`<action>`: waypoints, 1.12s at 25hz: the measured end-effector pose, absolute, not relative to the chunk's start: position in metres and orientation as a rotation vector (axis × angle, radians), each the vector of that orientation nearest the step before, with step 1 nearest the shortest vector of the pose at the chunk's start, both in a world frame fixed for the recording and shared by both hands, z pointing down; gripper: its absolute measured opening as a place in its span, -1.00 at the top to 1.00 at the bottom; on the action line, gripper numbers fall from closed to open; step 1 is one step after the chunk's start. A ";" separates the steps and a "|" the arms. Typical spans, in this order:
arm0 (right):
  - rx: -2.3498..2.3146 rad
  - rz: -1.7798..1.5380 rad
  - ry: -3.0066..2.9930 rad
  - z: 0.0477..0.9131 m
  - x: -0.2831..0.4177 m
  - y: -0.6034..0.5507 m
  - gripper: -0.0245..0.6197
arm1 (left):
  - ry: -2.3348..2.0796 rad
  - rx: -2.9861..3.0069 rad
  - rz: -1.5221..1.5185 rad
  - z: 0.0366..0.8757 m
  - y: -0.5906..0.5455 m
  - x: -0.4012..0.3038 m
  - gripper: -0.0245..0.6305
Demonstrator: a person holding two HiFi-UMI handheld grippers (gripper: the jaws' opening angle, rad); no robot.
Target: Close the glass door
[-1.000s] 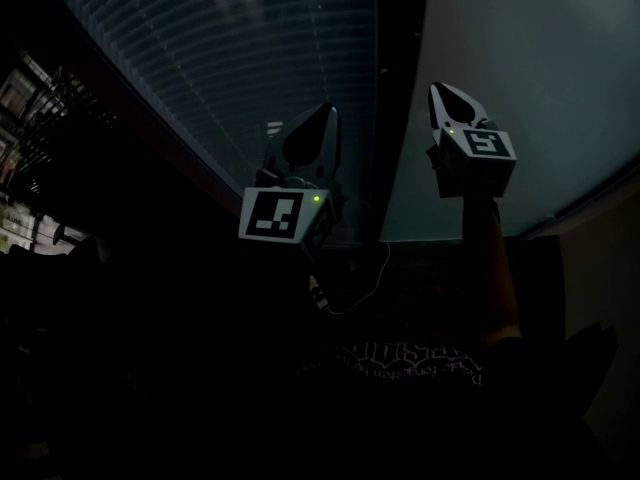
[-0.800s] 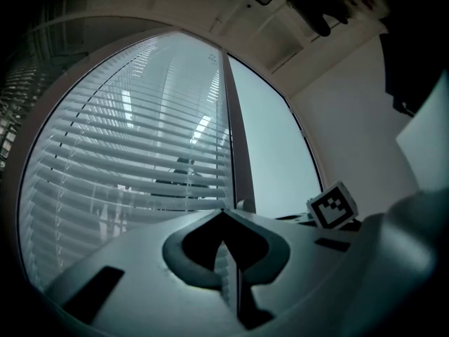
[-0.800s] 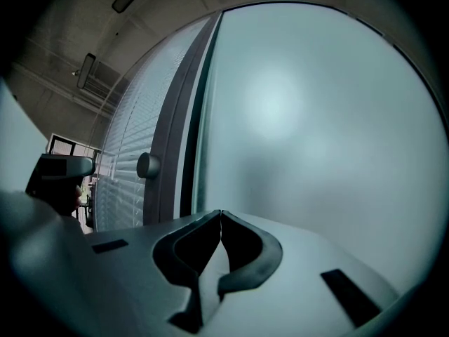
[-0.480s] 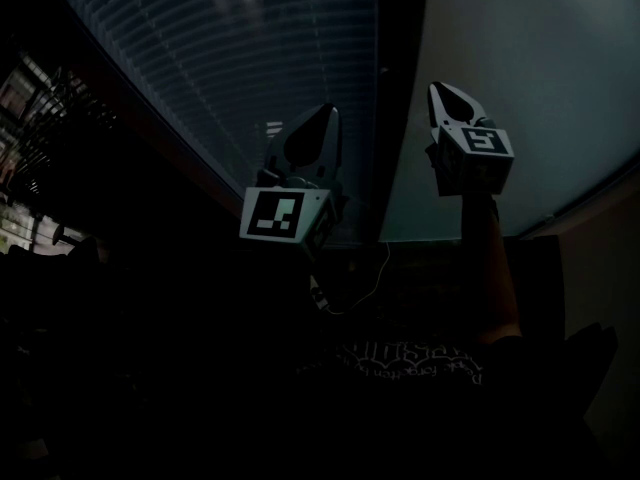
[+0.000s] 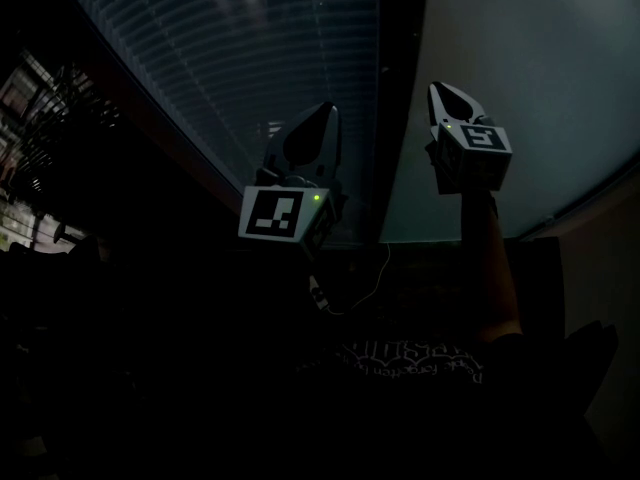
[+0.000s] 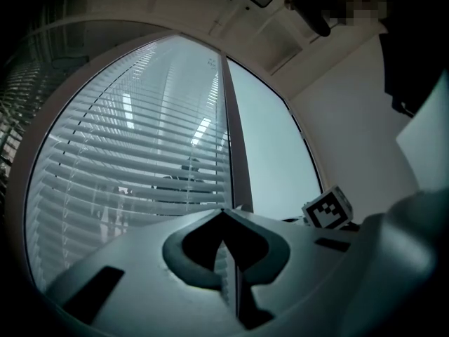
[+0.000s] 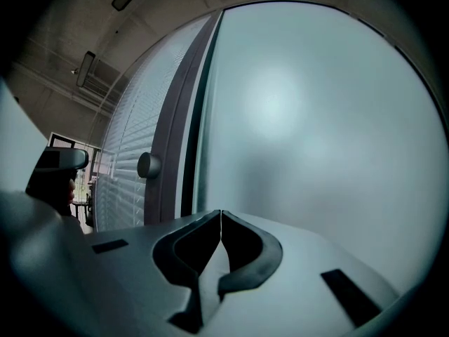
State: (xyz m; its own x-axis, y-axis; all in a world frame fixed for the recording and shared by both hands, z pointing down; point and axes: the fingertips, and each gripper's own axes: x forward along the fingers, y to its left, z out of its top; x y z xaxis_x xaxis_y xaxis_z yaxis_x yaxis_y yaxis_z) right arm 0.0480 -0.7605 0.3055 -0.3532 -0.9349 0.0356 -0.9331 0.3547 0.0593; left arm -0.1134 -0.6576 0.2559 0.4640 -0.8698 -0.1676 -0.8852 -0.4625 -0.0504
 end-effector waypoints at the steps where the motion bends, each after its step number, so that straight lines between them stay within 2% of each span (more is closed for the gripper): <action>1: 1.747 -0.042 -2.535 0.305 0.048 -0.760 0.91 | 1.551 -2.574 0.179 0.255 -0.657 -0.113 0.92; 13: 1.764 -0.153 -2.627 0.266 0.054 -0.687 0.91 | 1.509 -2.597 0.175 0.255 -0.646 -0.098 0.92; 28: 1.868 -0.077 -2.579 0.256 0.081 -0.623 0.91 | 1.555 -2.587 0.168 0.237 -0.613 -0.087 0.92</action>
